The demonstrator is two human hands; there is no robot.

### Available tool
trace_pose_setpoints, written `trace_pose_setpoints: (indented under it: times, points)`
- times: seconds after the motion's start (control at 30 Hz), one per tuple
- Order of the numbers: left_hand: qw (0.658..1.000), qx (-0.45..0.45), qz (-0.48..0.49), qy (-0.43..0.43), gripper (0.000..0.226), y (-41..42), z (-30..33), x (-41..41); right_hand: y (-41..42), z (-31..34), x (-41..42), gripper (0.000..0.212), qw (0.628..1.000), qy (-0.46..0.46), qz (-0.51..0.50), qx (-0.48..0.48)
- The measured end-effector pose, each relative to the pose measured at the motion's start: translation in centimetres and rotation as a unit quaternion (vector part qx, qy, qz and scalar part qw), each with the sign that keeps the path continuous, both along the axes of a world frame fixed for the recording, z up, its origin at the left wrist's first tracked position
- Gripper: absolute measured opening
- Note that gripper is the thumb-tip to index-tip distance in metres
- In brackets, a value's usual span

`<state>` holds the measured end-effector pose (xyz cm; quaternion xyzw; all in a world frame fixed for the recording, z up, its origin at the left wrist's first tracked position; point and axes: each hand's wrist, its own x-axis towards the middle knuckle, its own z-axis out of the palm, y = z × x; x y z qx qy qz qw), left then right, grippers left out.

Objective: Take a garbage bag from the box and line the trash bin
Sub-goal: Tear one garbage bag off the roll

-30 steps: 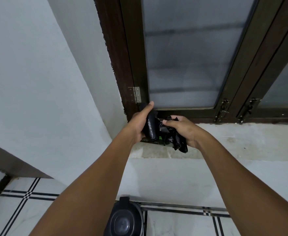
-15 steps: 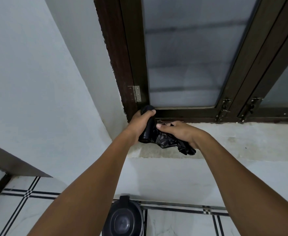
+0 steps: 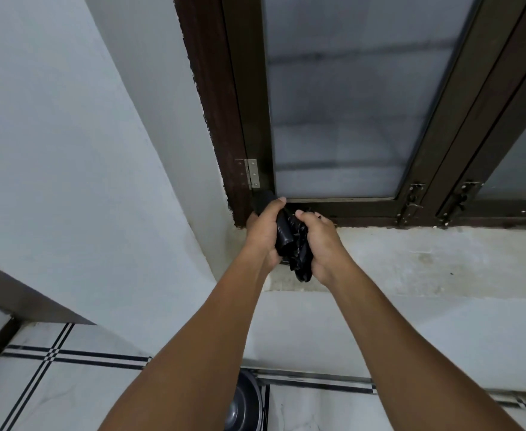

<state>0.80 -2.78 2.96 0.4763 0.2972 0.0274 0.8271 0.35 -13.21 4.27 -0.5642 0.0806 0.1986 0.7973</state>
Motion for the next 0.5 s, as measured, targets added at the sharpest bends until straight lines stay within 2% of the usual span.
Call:
trace_pose_setpoints:
  times: [0.23,0.5]
  points:
    - [0.997,-0.035,0.060,0.014,0.049,-1.3,-0.4,-0.3,1.1,-0.6,-1.1,0.013,0.995,0.022,-0.092,-0.006]
    - [0.991,-0.053,0.119,0.018,0.049,-1.8,0.1,0.0,1.5,0.0,-1.5,0.009,0.989,0.052,-0.133,0.035]
